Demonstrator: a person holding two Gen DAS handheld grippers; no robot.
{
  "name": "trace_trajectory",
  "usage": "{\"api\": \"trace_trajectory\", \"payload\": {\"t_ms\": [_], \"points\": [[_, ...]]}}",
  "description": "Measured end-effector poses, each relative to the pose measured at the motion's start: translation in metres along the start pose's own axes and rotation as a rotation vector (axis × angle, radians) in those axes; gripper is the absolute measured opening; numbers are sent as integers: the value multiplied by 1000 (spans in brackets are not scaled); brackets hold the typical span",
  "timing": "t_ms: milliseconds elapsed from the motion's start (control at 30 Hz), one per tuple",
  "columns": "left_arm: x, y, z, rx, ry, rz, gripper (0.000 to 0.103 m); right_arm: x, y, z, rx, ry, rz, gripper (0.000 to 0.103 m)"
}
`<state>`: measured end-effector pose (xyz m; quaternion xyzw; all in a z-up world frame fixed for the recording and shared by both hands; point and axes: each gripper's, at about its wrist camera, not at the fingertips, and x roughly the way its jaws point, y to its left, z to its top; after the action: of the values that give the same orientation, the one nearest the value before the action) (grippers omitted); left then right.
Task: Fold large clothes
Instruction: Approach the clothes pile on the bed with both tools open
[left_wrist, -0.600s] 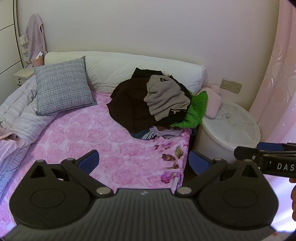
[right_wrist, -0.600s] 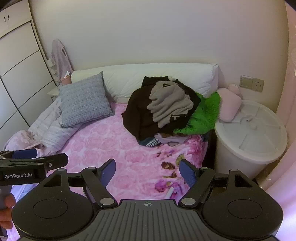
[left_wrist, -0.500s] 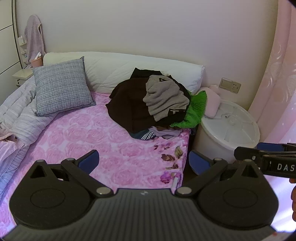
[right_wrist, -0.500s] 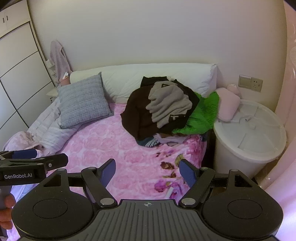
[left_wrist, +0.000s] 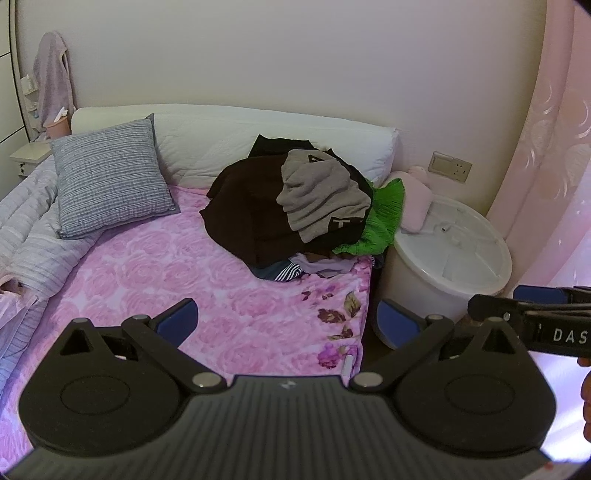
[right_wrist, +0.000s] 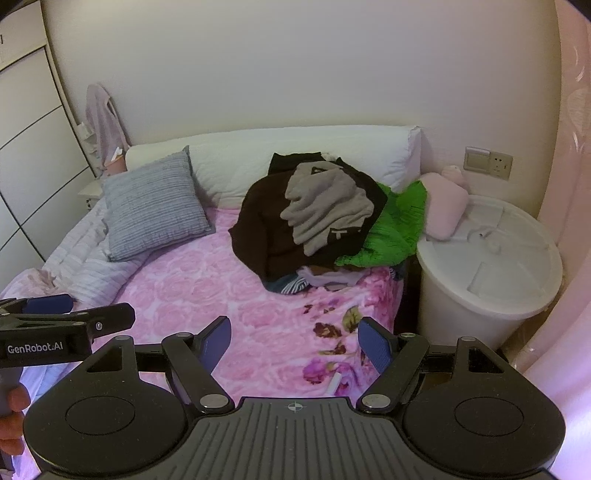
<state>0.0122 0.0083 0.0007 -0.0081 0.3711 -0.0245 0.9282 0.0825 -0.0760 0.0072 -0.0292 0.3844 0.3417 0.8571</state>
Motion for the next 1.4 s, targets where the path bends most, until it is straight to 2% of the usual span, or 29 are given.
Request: {"api": "trace_trajectory", "payload": {"t_ms": [533, 767, 1067, 1400], "points": [[28, 22, 8, -11, 26, -51, 102, 19, 12, 1, 26, 44, -49, 73], [43, 29, 17, -29, 31, -32, 102, 33, 10, 15, 25, 24, -15, 73], [76, 32, 35, -57, 55, 4, 102, 70, 0, 39, 1, 40, 33, 73], [148, 24, 71, -88, 110, 48, 102, 137, -35, 81, -32, 75, 77, 73]]}}
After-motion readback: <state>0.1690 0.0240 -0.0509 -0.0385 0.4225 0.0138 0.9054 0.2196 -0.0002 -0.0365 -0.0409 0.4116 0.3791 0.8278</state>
